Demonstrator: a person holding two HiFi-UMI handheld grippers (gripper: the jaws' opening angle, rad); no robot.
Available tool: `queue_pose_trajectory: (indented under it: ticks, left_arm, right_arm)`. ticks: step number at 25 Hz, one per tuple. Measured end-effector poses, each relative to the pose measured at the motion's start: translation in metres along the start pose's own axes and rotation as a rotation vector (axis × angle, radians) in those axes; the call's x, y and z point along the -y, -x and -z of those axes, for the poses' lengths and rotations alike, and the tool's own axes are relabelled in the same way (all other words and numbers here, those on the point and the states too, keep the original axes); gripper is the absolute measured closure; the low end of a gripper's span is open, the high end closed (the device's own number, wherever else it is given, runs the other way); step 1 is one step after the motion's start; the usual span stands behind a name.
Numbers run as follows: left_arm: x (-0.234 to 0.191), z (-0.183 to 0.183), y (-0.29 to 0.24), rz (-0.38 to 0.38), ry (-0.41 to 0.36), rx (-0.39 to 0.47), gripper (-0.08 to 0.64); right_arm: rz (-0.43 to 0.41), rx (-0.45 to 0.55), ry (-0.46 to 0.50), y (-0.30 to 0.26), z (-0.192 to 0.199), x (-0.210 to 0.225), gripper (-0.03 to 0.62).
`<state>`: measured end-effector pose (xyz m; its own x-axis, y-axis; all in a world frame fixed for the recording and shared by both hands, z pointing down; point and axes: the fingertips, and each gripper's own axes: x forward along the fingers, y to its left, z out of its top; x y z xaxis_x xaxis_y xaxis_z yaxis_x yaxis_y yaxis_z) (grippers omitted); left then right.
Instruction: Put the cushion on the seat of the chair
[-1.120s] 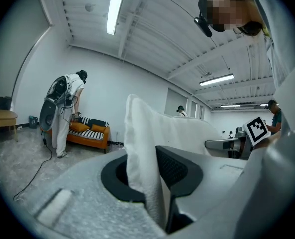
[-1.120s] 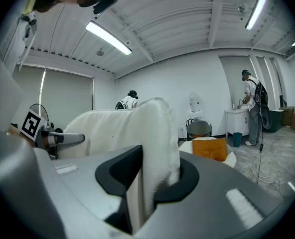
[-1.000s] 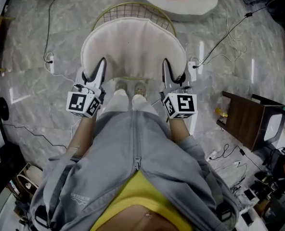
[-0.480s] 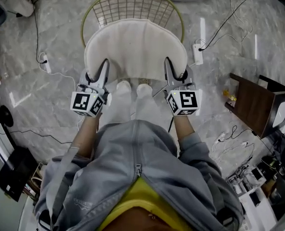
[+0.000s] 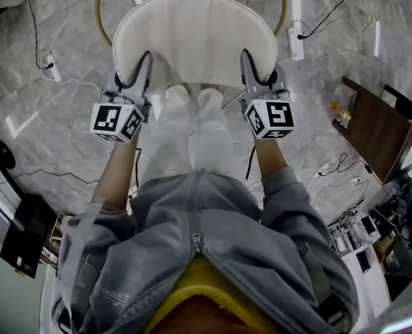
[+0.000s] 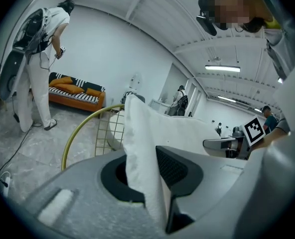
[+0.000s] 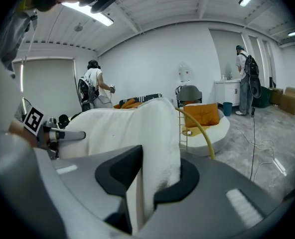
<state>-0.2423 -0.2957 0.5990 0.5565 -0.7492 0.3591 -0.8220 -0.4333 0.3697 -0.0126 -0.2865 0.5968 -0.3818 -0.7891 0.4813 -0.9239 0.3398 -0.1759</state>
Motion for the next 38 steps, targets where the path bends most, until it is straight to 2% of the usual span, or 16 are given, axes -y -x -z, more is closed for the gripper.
queue_pose_trajectory:
  ticks: [7,15,24,38]
  left_arm:
    - [-0.024,0.05,-0.024,-0.004,0.03,-0.059,0.486]
    - [-0.055,0.099,-0.046,-0.017,0.081,-0.149,0.484]
    - [-0.079,0.123,-0.07,-0.029,0.113,-0.218,0.479]
    - [-0.097,0.165,-0.106,-0.068,0.122,-0.361,0.465]
  right_arm:
    - [-0.003,-0.062,-0.042,-0.035,0.054,0.014,0.508]
    - [-0.021,-0.153,-0.054,-0.071,0.099,0.021,0.505]
    - [-0.03,-0.226,-0.056,-0.105,0.12,0.033,0.499]
    - [0.011,-0.367,-0.075,-0.141,0.163,0.059,0.482]
